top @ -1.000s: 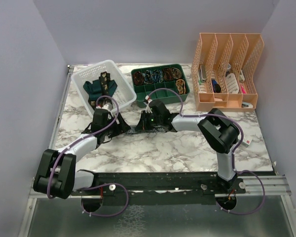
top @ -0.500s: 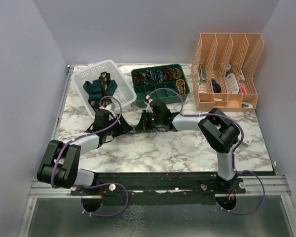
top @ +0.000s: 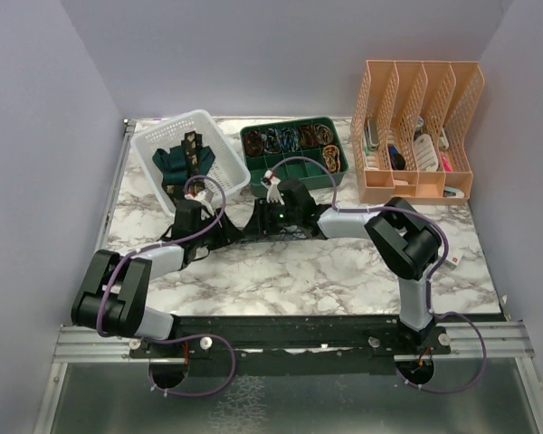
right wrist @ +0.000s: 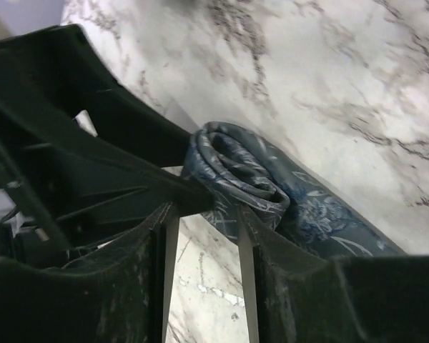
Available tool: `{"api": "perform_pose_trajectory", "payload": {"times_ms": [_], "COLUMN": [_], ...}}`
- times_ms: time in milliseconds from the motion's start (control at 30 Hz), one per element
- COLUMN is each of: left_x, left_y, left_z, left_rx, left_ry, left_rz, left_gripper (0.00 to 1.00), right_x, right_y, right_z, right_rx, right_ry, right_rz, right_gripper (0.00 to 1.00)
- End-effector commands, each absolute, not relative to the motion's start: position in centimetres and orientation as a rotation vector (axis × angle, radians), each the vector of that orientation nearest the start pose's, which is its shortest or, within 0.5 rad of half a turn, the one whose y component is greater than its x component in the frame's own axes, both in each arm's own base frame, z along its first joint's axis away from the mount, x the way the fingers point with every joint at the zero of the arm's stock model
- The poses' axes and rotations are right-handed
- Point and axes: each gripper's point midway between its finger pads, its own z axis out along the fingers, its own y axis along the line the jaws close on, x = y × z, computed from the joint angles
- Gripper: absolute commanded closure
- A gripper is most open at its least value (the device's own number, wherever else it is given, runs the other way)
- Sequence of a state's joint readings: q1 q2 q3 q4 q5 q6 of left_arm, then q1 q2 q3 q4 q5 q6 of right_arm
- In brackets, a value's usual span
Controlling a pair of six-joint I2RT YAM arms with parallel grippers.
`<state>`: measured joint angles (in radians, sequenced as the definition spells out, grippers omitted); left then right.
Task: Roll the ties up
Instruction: Roll the tie at the center of the board.
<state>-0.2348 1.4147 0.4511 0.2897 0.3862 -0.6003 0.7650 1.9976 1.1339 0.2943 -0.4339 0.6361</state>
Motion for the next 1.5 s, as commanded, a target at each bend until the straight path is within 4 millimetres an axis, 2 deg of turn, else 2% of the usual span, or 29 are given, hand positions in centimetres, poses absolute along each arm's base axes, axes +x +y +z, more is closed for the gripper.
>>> {"api": "perform_pose_trajectory", "payload": {"times_ms": [0, 133, 267, 367, 467, 500, 667, 867, 1067, 1167, 1300, 1467], "left_x": [30.0, 30.6, 30.6, 29.7, 28.8, 28.7, 28.5, 28.9, 29.4, 29.5, 29.6, 30.0], "left_y": [-15.6, -14.2, -10.9, -7.3, -5.1, -4.7, -4.0, -3.7, -3.7, -3.7, -3.6, -3.7], "left_z": [4.7, 6.3, 7.7, 8.3, 8.8, 8.9, 10.0, 11.2, 12.9, 13.2, 13.6, 14.1], "left_rx": [-0.24, -0.301, -0.45, -0.609, -0.67, -0.672, -0.666, -0.632, -0.59, -0.581, -0.573, -0.566], "left_ry": [2.282, 2.257, 2.247, 2.236, 2.239, 2.238, 2.221, 2.203, 2.172, 2.169, 2.167, 2.163], "left_rz": [-0.854, -0.753, -0.553, -0.355, -0.242, -0.223, -0.217, -0.211, -0.221, -0.217, -0.216, -0.222], "left_gripper": [0.44, 0.35, 0.25, 0.2, 0.18, 0.17, 0.16, 0.16, 0.16, 0.16, 0.16, 0.16], "right_x": [29.7, 30.5, 30.8, 30.8, 30.1, 29.8, 30.5, 29.6, 29.1, 29.3, 29.3, 29.1], "right_y": [42.9, 42.2, 41.2, 40.6, 41.1, 41.5, 42.9, 44.4, 45.3, 45.7, 46.0, 45.3], "right_z": [11.1, 12.1, 12.5, 12.1, 10.0, 9.6, 7.9, 6.4, 4.4, 4.3, 3.1, 1.8], "right_rx": [-0.674, -0.791, -0.988, -1.136, -1.359, -1.426, -1.533, -1.607, -1.629, -1.622, -1.658, -1.638], "right_ry": [2.06, 1.942, 1.697, 1.465, 1.324, 1.293, 1.228, 1.194, 1.238, 1.267, 1.362, 1.444], "right_rz": [1.289, 1.174, 1.02, 0.9, 0.846, 0.863, 0.845, 0.915, 0.947, 0.955, 0.997, 0.988], "right_gripper": [0.53, 0.49, 0.46, 0.22, 0.1, 0.09, 0.09, 0.09, 0.12, 0.13, 0.21, 0.35]}}
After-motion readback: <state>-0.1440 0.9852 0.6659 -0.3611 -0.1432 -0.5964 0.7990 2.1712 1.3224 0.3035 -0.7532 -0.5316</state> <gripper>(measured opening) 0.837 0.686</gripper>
